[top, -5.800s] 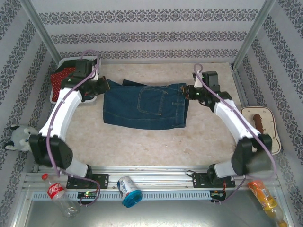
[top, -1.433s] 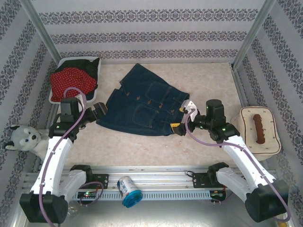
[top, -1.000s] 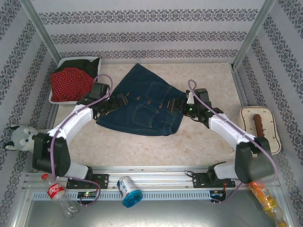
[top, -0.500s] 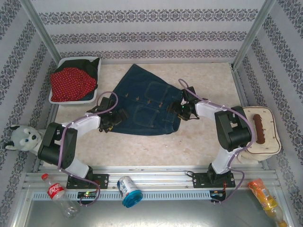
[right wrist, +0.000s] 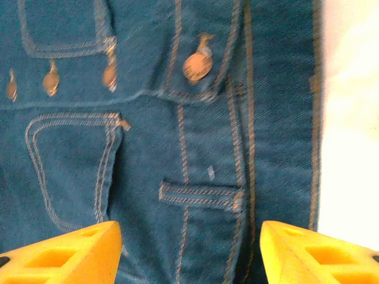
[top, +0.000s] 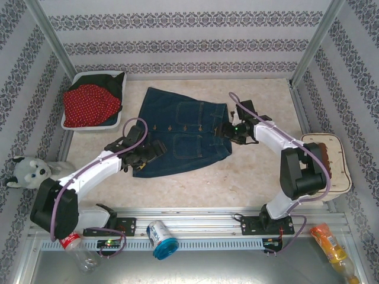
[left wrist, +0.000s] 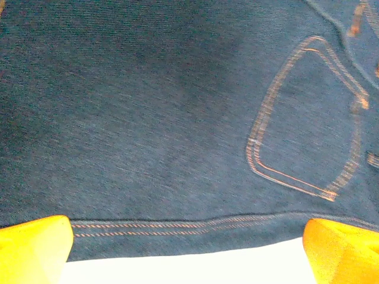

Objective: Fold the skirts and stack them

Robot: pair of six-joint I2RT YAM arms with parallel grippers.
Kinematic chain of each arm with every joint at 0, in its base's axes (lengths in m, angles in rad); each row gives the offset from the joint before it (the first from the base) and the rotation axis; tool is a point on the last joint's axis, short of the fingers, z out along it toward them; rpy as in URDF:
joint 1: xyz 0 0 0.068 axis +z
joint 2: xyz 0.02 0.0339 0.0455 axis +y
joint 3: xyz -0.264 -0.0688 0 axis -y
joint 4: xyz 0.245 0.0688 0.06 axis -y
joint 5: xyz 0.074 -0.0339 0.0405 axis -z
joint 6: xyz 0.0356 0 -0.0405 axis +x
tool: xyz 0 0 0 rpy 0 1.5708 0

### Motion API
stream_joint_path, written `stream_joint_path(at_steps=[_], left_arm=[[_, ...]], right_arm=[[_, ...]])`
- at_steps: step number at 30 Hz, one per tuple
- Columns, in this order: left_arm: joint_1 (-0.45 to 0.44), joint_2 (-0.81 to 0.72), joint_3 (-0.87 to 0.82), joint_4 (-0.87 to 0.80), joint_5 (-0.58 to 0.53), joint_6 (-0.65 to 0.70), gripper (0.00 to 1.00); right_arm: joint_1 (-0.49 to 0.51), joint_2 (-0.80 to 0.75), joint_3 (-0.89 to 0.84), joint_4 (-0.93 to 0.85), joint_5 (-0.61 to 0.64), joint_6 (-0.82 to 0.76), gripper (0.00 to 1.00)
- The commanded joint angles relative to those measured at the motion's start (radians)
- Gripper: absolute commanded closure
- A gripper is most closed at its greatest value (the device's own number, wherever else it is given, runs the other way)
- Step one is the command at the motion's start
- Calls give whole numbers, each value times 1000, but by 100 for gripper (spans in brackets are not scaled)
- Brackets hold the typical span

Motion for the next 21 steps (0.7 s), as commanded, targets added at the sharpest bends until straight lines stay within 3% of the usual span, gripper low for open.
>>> stream_joint_path(at_steps=[1, 6, 9, 12, 17, 21], left_arm=[[17, 61, 12, -42, -1, 33, 0], [18, 86, -24, 16, 9, 15, 0], [18, 112, -40, 25, 22, 4, 0], [18, 133, -66, 39, 23, -16, 0], [18, 172, -91, 62, 59, -50, 0], [18, 141, -73, 47, 66, -40, 0]], right_arm=[[25, 29, -4, -133, 54, -69, 38], [39, 67, -5, -166, 78, -80, 40], [43, 35, -19, -174, 4, -92, 76], [31, -94, -120, -150, 52, -48, 97], [13, -178, -330, -92, 53, 95, 100], [7, -196, -384, -81, 110, 166, 100]])
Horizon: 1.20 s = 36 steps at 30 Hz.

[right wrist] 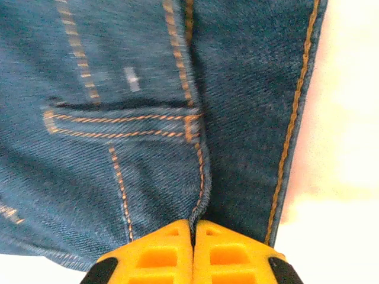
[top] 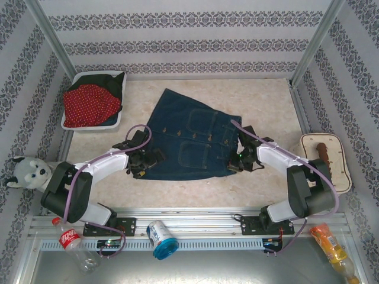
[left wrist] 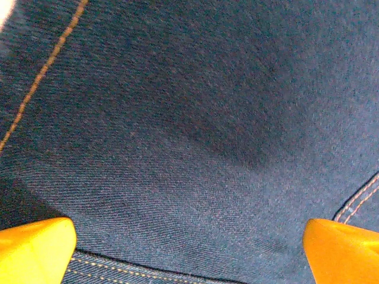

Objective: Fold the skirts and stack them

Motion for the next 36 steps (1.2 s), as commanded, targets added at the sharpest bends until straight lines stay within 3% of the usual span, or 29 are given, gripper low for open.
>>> stream_joint_path(at_steps=[1, 7, 11, 14, 20, 26, 32, 36], left_arm=[[6, -5, 2, -26, 19, -4, 0], [8, -48, 72, -76, 24, 62, 0], [37, -39, 151, -114, 8, 183, 0], [76, -23, 220, -152, -37, 302, 0], [219, 107, 331, -164, -20, 418, 0], [252, 223, 414, -174, -21, 460, 0], [266, 309, 448, -145, 29, 473, 0], [271, 379, 514, -187, 6, 490, 1]], right_arm=[[-12, -24, -15, 0, 86, 77, 93], [-48, -61, 44, 103, -46, 32, 58], [-112, 30, 113, 110, 0, 12, 53], [-137, 107, 168, 130, -33, -35, 52], [-140, 220, 246, 128, -56, -71, 53], [-138, 293, 270, 167, -140, -54, 57], [-138, 288, 276, 186, -178, -51, 80], [-149, 274, 299, 173, -176, -92, 95]])
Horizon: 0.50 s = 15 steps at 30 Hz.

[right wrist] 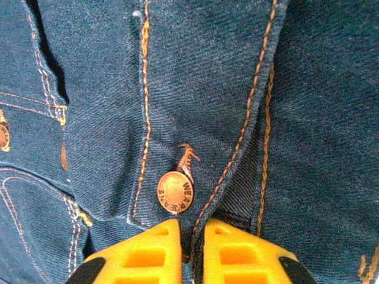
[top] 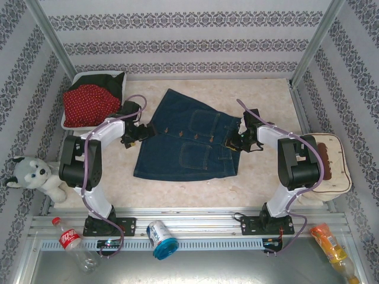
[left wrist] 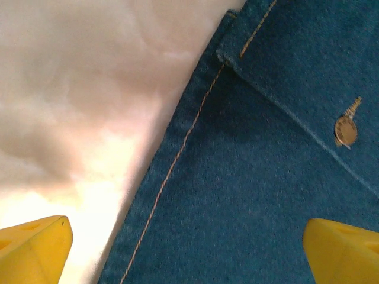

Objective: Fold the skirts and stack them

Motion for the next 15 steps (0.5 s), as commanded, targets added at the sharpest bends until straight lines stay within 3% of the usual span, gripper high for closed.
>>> stream_joint_path(at_steps=[1, 7, 15], left_arm=[[15, 39, 58, -51, -12, 43, 1], [24, 63, 82, 0, 38, 77, 4], [24, 239, 248, -56, 31, 172, 34]], right_arm=[[-9, -6, 56, -6, -32, -57, 98], [-9, 103, 252, -131, -3, -242, 100], [-9, 97, 227, -130, -4, -265, 100]])
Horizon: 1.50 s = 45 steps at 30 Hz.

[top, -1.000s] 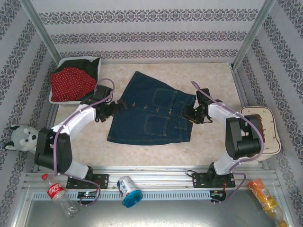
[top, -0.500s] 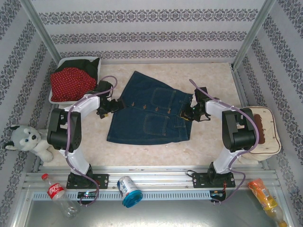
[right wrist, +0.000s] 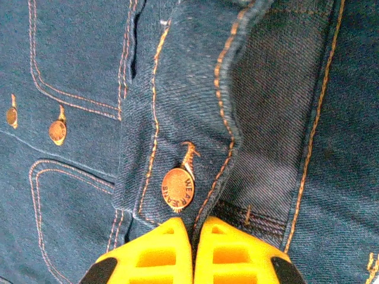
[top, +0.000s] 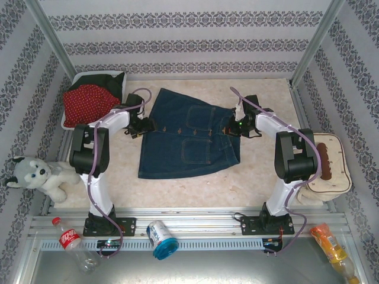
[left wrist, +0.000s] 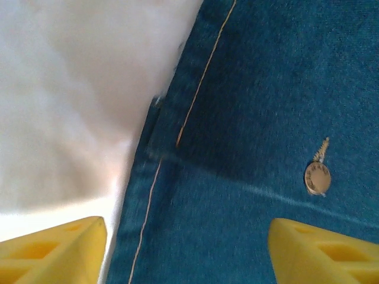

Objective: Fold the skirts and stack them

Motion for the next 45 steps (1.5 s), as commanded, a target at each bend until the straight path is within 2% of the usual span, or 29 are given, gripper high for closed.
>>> stream_joint_path(at_steps=[1, 6, 12, 15, 16, 24, 31, 35, 40, 42, 43, 44, 45], left_arm=[[11, 61, 71, -59, -9, 82, 38], [12, 126, 151, -109, -90, 107, 51], [11, 134, 138, -97, -36, 111, 78], [11, 125, 136, -103, -52, 110, 97], [11, 119, 140, -110, -62, 110, 100], [11, -45, 139, -195, -218, 106, 100], [-7, -183, 89, -202, -110, 78, 100], [-45, -146, 68, -155, -25, 65, 100], [-71, -4, 123, -170, -42, 60, 100], [-72, 34, 150, -196, -102, 55, 85], [-72, 45, 167, -219, -136, 52, 82], [-72, 47, 177, -237, -162, 48, 73], [-72, 36, 177, -243, -176, 42, 58]], right_arm=[[-10, 4, -15, -25, 1, -33, 100], [-10, 7, -24, -19, 4, -24, 100], [-10, -4, -42, -4, 2, -10, 100], [-9, -11, -42, 5, 0, -2, 100], [-10, -14, -43, 6, -1, 1, 100], [-43, -138, -57, -4, -24, 33, 100], [-97, -252, -113, -13, -78, 55, 100], [-113, -221, -160, -20, -49, 60, 100], [-117, -135, -168, -33, 50, 76, 98], [-116, -116, -160, -50, 36, 65, 91], [-116, -120, -156, -60, 40, 65, 85], [-116, -133, -155, -67, 53, 68, 77], [-116, -152, -154, -73, 76, 76, 67]])
